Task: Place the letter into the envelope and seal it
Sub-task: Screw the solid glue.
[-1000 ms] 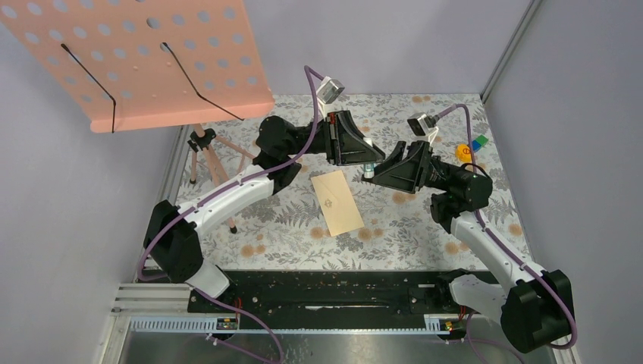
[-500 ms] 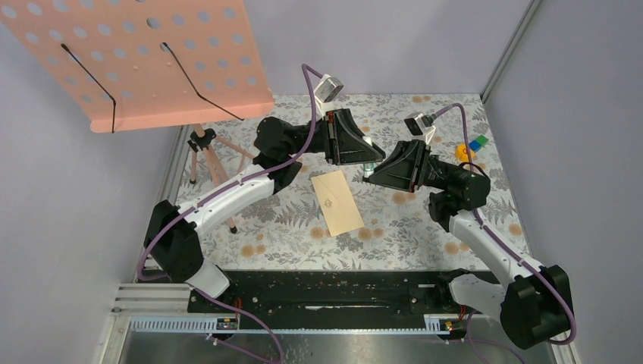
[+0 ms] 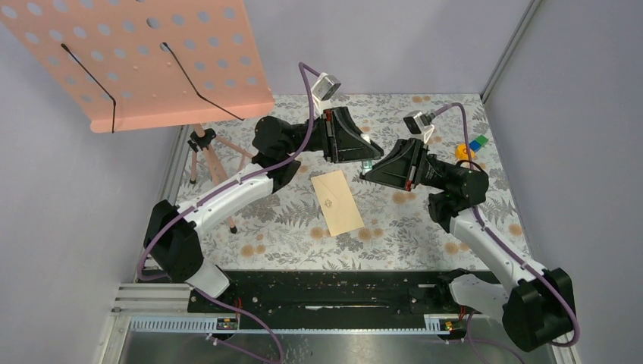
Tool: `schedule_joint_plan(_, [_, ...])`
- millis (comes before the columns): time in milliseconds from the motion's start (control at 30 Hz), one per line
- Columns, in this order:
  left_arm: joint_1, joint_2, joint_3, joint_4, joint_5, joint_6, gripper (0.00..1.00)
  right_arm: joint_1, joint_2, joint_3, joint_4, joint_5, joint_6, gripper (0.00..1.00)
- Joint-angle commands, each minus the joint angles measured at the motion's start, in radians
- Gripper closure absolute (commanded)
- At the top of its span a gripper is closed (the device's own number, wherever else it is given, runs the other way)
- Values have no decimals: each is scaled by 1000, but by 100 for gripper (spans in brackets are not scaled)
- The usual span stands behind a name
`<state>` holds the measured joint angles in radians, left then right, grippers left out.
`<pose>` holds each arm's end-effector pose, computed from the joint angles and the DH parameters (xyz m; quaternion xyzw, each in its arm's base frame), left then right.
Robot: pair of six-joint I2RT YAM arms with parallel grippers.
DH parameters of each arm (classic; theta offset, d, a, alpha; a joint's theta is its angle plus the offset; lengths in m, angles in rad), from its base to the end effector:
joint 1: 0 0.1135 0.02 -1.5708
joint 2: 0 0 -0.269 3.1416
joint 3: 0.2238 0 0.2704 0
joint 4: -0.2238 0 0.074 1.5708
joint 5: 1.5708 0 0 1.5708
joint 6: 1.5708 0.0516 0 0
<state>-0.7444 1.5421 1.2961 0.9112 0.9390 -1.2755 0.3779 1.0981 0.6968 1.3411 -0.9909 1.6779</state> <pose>0.2401 -0.2778 0.4409 0.2902 0.4832 -0.7844 0.2589 0.1923 0.1228 0.3878 -0.1946 0.4908 0.7923 0.3058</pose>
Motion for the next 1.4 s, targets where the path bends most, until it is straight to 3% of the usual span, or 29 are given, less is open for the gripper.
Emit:
schedule_joint_plan(0, [4,-9,32,-34,1,55,100,17,-129,19,-267,85,-241,91])
schedule_joint_plan(133, [6,-15,50,-158,-24,122,100,39,-300,87,-880,225,-681,92])
schedule_joint_plan(200, [5,-15,61,-229,-36,157,100,59,-346,139,-1092,314,-829,93])
schedule_joint_plan(433, [6,-12,82,-323,-79,182,100,155,-373,227,-1355,546,-1028,93])
schedule_joint_plan(700, [6,-12,145,-535,-137,281,100,432,-299,420,-1617,974,-1260,93])
schedule_joint_plan(833, [6,-15,155,-596,-172,303,100,554,-190,557,-1789,1290,-1290,94])
schedule_joint_plan(933, [5,-20,157,-630,-198,318,100,602,-128,620,-1850,1423,-1277,94])
schedule_joint_plan(1033, [5,-23,157,-647,-202,326,100,619,-95,644,-1856,1456,-1255,90])
schedule_joint_plan(1167, [6,-33,154,-668,-193,349,100,619,-140,573,-1739,1348,-1272,49])
schedule_joint_plan(1200, [5,-37,152,-672,-191,357,100,617,-169,546,-1706,1314,-1279,43])
schedule_joint_plan(1300, [9,-43,145,-664,-168,361,100,579,-228,483,-1642,1159,-1275,35])
schedule_joint_plan(1367, [11,-45,138,-642,-150,349,100,511,-225,487,-1633,944,-1256,30])
